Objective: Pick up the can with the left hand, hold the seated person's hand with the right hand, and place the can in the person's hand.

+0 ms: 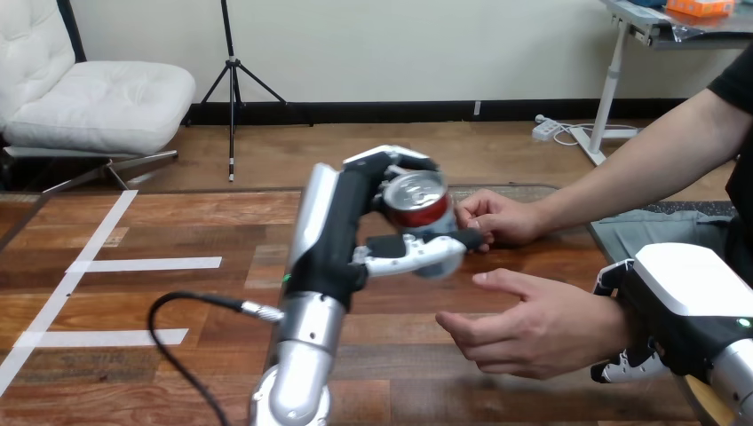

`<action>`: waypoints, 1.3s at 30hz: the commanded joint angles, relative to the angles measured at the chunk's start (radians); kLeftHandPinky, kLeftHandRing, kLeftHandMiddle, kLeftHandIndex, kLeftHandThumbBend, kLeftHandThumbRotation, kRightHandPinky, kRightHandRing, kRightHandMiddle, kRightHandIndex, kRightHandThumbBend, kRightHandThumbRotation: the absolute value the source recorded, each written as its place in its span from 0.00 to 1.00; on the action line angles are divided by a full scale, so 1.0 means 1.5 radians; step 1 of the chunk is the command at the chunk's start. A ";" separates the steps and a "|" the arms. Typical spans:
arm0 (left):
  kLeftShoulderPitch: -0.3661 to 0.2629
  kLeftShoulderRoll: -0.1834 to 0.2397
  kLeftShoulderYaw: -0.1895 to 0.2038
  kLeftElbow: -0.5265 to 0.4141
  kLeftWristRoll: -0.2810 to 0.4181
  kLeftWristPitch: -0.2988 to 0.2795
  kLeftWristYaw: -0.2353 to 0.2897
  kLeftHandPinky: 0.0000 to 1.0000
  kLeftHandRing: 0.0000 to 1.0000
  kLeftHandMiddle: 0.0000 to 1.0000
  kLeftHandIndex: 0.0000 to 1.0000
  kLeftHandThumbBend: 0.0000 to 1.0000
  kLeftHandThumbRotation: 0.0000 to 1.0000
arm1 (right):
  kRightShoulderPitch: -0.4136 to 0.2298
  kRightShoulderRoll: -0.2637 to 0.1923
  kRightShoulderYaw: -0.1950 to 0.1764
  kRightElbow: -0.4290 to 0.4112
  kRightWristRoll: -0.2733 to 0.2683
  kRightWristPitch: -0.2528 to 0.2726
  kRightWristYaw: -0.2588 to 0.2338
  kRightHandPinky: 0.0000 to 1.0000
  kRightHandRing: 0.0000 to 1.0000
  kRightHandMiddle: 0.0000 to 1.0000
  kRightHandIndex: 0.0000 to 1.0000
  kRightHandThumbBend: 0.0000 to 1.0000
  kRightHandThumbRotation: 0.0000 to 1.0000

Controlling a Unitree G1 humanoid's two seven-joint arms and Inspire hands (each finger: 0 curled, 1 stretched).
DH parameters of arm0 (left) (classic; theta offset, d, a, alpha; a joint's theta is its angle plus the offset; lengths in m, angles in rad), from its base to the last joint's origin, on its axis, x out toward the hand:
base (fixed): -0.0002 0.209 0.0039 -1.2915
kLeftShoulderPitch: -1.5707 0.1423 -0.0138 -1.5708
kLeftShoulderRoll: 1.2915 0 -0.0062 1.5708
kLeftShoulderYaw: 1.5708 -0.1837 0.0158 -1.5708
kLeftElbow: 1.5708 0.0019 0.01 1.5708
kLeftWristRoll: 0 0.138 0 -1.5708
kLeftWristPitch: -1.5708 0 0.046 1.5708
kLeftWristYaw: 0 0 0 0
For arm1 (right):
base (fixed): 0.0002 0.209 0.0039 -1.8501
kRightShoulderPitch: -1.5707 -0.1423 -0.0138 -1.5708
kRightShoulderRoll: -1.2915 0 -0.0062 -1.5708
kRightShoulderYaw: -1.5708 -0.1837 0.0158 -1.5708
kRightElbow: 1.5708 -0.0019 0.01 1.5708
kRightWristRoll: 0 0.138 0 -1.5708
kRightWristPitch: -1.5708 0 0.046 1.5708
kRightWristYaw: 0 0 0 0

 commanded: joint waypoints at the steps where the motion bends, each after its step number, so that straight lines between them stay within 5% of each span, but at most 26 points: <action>1: -0.058 -0.015 -0.011 0.019 0.002 -0.008 0.002 0.41 0.40 0.43 0.54 0.70 0.00 | -0.014 0.013 -0.010 -0.022 0.005 -0.001 0.001 0.35 0.44 0.51 0.52 0.76 0.00; 11: -0.082 -0.027 -0.031 0.051 0.005 -0.013 0.009 0.41 0.40 0.43 0.53 0.72 0.00 | -0.008 0.008 -0.010 -0.017 0.000 -0.035 -0.018 0.33 0.42 0.49 0.52 0.74 0.00; 29: -0.103 -0.048 -0.064 0.088 0.007 -0.019 0.018 0.46 0.41 0.44 0.53 0.73 0.00 | -0.008 0.023 -0.009 -0.027 -0.016 -0.019 -0.005 0.32 0.42 0.50 0.54 0.72 0.00; 39: -0.115 -0.038 -0.065 0.190 -0.002 -0.088 0.034 0.48 0.43 0.45 0.56 0.74 0.00 | -0.006 0.028 -0.015 -0.034 -0.012 -0.021 -0.010 0.34 0.43 0.51 0.54 0.71 0.00</action>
